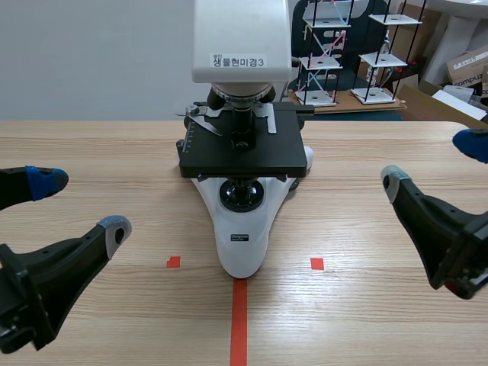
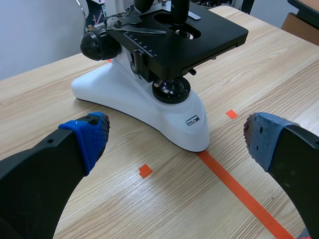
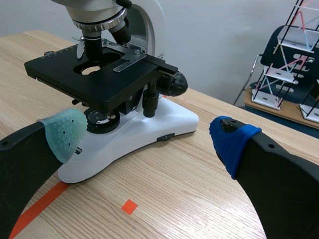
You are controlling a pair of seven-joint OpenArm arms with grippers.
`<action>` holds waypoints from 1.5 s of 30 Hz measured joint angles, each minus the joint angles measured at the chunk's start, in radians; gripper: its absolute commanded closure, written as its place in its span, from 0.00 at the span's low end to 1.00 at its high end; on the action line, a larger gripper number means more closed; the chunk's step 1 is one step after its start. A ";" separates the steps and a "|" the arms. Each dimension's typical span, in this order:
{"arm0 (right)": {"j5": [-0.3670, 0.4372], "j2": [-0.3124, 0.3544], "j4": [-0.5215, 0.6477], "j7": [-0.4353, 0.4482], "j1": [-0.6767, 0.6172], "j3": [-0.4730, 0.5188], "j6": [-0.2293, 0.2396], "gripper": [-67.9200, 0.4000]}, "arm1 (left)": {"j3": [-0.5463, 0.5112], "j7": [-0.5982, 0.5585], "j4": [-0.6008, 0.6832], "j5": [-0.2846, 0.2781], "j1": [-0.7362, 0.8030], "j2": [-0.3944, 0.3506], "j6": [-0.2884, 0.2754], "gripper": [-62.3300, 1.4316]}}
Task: Point at the fine focus knob
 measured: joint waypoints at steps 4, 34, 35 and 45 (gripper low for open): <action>0.000 0.000 0.000 0.000 0.000 0.000 0.000 0.20 | 0.000 0.000 0.000 0.000 0.000 0.000 0.000 0.09; -0.003 0.000 -0.036 0.000 0.000 -0.001 -0.224 1.00 | 0.000 0.000 0.000 0.000 0.000 0.000 0.000 0.09; -0.003 0.000 -0.053 0.000 0.000 -0.001 -0.230 1.00 | 0.000 0.000 0.000 0.000 0.000 0.000 0.000 0.09; -0.003 0.048 -0.289 -0.004 0.156 0.000 -0.206 0.99 | 0.000 0.000 0.000 0.000 0.000 0.000 0.000 0.09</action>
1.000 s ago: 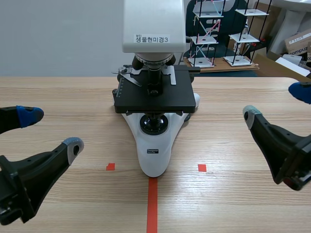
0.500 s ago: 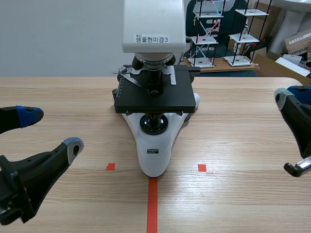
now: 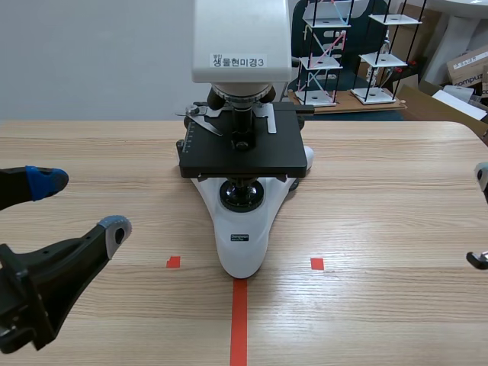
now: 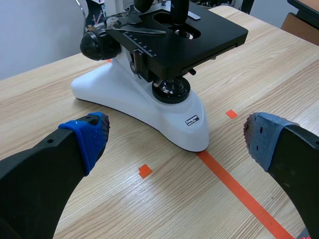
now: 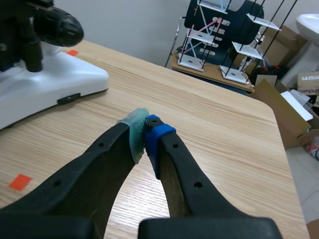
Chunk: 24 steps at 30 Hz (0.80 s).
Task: Point at the fine focus knob
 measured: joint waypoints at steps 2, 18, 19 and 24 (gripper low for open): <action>-0.001 0.019 -0.038 0.000 0.038 0.000 0.008 0.99 | 0.000 0.000 0.000 0.000 0.000 0.000 0.000 0.09; -0.005 0.154 -0.453 -0.106 0.526 -0.052 0.368 0.99 | 0.000 0.000 0.000 0.000 0.000 0.000 0.000 0.09; -0.022 0.154 -0.476 -0.106 0.563 -0.074 0.387 0.99 | 0.000 0.000 0.000 0.000 0.000 0.000 0.000 0.09; -0.054 0.151 -0.555 -0.104 0.729 -0.217 0.427 0.99 | 0.000 0.000 0.000 0.000 0.000 0.000 0.000 0.09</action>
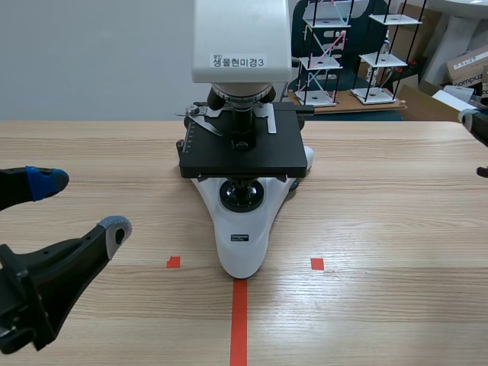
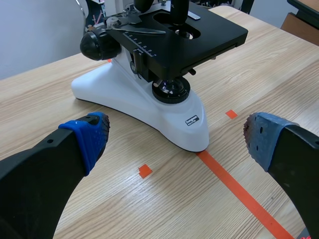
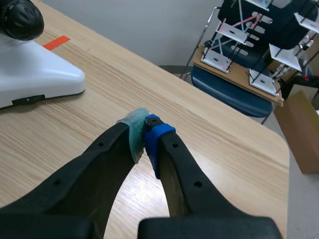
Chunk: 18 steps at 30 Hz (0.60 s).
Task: Point at the fine focus knob
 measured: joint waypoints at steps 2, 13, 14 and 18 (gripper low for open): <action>0.000 0.000 -0.026 -0.004 0.061 -0.055 0.000 0.99 | 0.000 0.000 0.000 0.000 0.000 0.000 0.000 0.09; -0.021 -0.016 -0.158 -0.020 0.295 -0.238 0.026 0.99 | 0.000 0.000 0.000 0.000 0.000 0.000 0.000 0.09; -0.023 -0.023 -0.175 -0.022 0.305 -0.240 0.025 0.99 | 0.000 0.000 0.000 0.000 0.000 0.000 0.000 0.09; -0.031 -0.039 -0.220 -0.021 0.324 -0.245 0.026 0.99 | 0.000 0.000 0.000 0.000 0.000 0.000 0.000 0.09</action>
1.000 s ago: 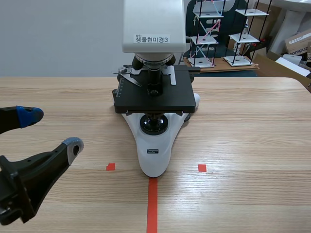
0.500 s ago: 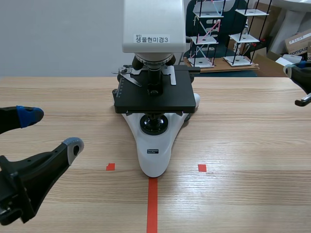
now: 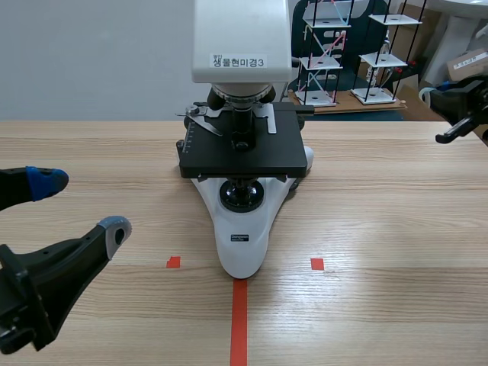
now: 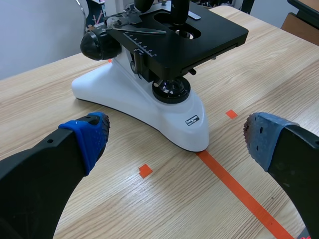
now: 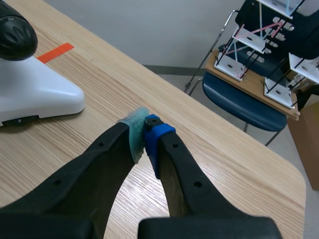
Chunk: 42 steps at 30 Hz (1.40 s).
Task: Point at the fine focus knob
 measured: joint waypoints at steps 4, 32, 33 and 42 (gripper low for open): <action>-0.031 -0.002 -0.004 0.002 0.020 -0.010 0.011 0.99 | 0.000 0.000 0.000 0.000 0.000 0.000 0.000 0.09; -0.131 -0.061 -0.002 0.048 0.073 -0.045 0.093 0.99 | 0.000 0.000 0.000 0.000 0.000 0.000 0.000 0.09; -0.131 -0.061 -0.002 0.048 0.073 -0.045 0.093 0.99 | 0.000 0.000 0.000 0.000 0.000 0.000 0.000 0.09; -0.131 -0.061 -0.002 0.052 0.073 -0.045 0.093 0.99 | 0.000 0.000 0.000 0.000 0.000 0.000 0.000 0.09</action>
